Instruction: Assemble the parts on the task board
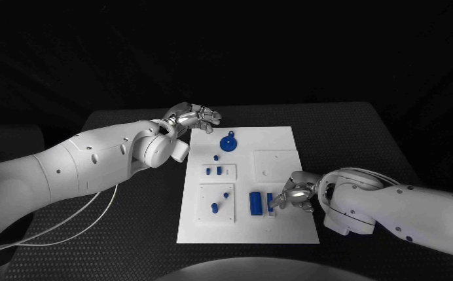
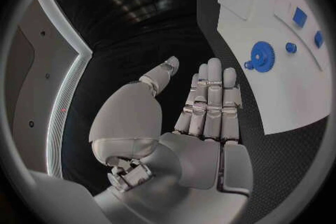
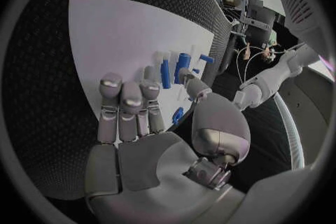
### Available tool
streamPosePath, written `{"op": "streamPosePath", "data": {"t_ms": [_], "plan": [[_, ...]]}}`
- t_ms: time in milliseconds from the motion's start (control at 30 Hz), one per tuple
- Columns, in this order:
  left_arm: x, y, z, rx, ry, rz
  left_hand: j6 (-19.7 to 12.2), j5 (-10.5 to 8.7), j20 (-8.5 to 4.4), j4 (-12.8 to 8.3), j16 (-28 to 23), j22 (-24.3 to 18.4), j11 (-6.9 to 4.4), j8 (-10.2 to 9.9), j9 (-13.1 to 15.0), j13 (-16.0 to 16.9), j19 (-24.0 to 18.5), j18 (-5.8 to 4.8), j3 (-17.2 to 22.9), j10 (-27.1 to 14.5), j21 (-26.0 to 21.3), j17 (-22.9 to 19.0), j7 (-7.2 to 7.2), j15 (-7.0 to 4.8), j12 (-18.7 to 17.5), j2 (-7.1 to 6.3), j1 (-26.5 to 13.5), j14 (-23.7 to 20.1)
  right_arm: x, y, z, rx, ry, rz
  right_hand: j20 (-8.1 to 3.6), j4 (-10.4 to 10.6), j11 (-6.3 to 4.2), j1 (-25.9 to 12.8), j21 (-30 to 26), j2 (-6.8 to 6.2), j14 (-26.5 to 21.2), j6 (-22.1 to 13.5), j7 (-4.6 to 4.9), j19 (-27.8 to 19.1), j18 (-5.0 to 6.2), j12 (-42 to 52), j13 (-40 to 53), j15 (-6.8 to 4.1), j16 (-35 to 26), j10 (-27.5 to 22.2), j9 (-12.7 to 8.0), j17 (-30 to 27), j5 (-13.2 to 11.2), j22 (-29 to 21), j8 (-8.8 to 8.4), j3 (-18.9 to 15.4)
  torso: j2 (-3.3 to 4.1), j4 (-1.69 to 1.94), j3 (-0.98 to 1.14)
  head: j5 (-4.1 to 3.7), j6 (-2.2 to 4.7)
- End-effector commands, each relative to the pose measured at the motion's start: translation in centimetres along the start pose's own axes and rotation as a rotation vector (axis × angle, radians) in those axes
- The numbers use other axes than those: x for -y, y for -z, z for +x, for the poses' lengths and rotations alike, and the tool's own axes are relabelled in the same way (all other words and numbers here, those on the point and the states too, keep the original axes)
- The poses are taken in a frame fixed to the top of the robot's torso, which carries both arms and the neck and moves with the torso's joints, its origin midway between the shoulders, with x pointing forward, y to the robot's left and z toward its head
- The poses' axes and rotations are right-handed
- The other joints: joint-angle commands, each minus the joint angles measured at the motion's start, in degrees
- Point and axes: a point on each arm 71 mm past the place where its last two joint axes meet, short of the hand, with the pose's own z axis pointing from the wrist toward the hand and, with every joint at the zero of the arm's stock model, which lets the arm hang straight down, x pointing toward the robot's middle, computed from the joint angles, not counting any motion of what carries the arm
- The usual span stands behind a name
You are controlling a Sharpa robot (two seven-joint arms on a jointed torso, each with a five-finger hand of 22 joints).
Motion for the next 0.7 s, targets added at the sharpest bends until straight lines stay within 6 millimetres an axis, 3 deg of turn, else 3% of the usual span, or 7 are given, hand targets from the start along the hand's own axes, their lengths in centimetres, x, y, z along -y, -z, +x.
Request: {"op": "streamPosePath", "data": {"t_ms": [33,167,200,333,467,700], "plan": [[0.1,0.0,0.2,-0.015,0.002,0.007,-0.5,0.19,0.06,0.3,-0.3,0.1,0.0,0.3,-0.1,0.0,0.4,0.95,0.1,-0.5,-0.3,0.1,0.09,0.1,0.1,0.0,0.1,0.3,-0.8,0.3,-0.8,0.108,0.046,-0.161,-0.51,-1.4,-0.02,2.4,0.1,-0.19,-0.1,-1.1,0.35,-0.1,2.42,-0.4,0.1,-0.3,-0.4,-0.4,-0.1,0.0,-0.3,-0.1,-0.49,0.7,-0.01,-0.03,-0.04,0.04,0.13],[0.1,0.0,0.1,-0.014,0.002,0.008,-0.5,0.19,0.07,0.3,-0.3,0.1,0.0,0.3,-0.1,0.0,0.4,0.95,0.1,-0.5,-0.3,0.1,0.1,0.1,0.1,0.01,0.1,0.3,-1.4,0.8,-1.6,0.225,0.096,-0.303,-0.62,-3.5,0.79,8.2,-0.1,-1.36,-0.1,-3.5,1.22,-0.2,2.41,-0.4,0.2,0.4,-0.9,-0.7,-0.3,-0.3,-0.3,-0.4,-1.64,3.0,-0.01,-0.05,-0.01,-0.01,0.25],[0.1,0.0,0.1,-0.014,0.002,0.008,-0.5,0.19,0.07,0.3,-0.3,0.1,0.0,0.3,-0.1,0.0,0.4,0.95,0.1,-0.5,-0.3,0.1,0.1,0.1,0.1,0.01,0.1,0.3,-1.6,1.0,-1.8,0.254,0.109,-0.341,-0.66,-3.9,1.01,11.2,-0.2,-1.89,-0.1,-4.2,1.5,-0.3,2.41,-0.3,0.2,0.67,-1.0,-0.8,-0.4,-0.3,-0.3,-0.4,-1.94,4.3,-0.01,-0.05,-0.02,-0.01,0.25],[0.1,0.0,0.0,-0.012,0.001,0.008,-0.5,0.19,0.07,0.3,-0.3,0.1,0.0,0.3,-0.1,0.0,0.4,0.95,0.1,-0.5,-0.4,0.1,0.1,0.1,0.1,0.02,0.1,0.3,-1.9,1.4,-2.3,0.32,0.19,-0.442,-0.42,-4.0,1.66,18.1,-0.4,-2.27,-0.1,-5.2,2.11,-0.6,2.37,0.0,0.4,1.25,-1.4,-1.1,-0.4,-0.5,-0.3,-0.6,-2.35,7.3,0.0,-0.03,0.03,-0.07,0.23],[0.1,0.0,0.0,-0.012,0.001,0.009,-0.5,0.19,0.07,0.3,-0.3,0.1,0.0,0.3,-0.1,0.0,0.4,0.94,0.1,-0.5,-0.4,0.1,0.1,0.1,0.1,0.02,0.1,0.3,-1.8,1.4,-2.4,0.339,0.241,-0.466,-0.2,-3.8,1.97,20.7,-0.4,-2.35,-0.1,-5.9,2.43,-0.7,2.38,0.2,0.5,1.53,-1.5,-1.1,-0.6,-0.5,-0.3,-0.7,-2.7,8.5,0.0,-0.07,0.01,-0.09,0.19],[0.1,0.0,0.1,-0.015,0.001,0.009,-0.5,0.2,0.07,0.3,-0.3,0.1,0.0,0.3,-0.1,0.0,0.5,0.94,0.1,-0.5,-0.4,0.1,0.1,0.1,0.1,0.05,0.1,0.3,-1.8,1.0,-2.4,0.35,0.292,-0.463,0.18,-3.2,2.02,21.6,-0.2,-1.81,0.0,-5.2,2.43,-0.6,2.42,0.4,0.6,1.64,-1.4,-0.9,-0.8,-0.4,-0.3,-0.6,-2.41,9.3,0.04,-0.03,0.02,-0.16,0.17]]}}
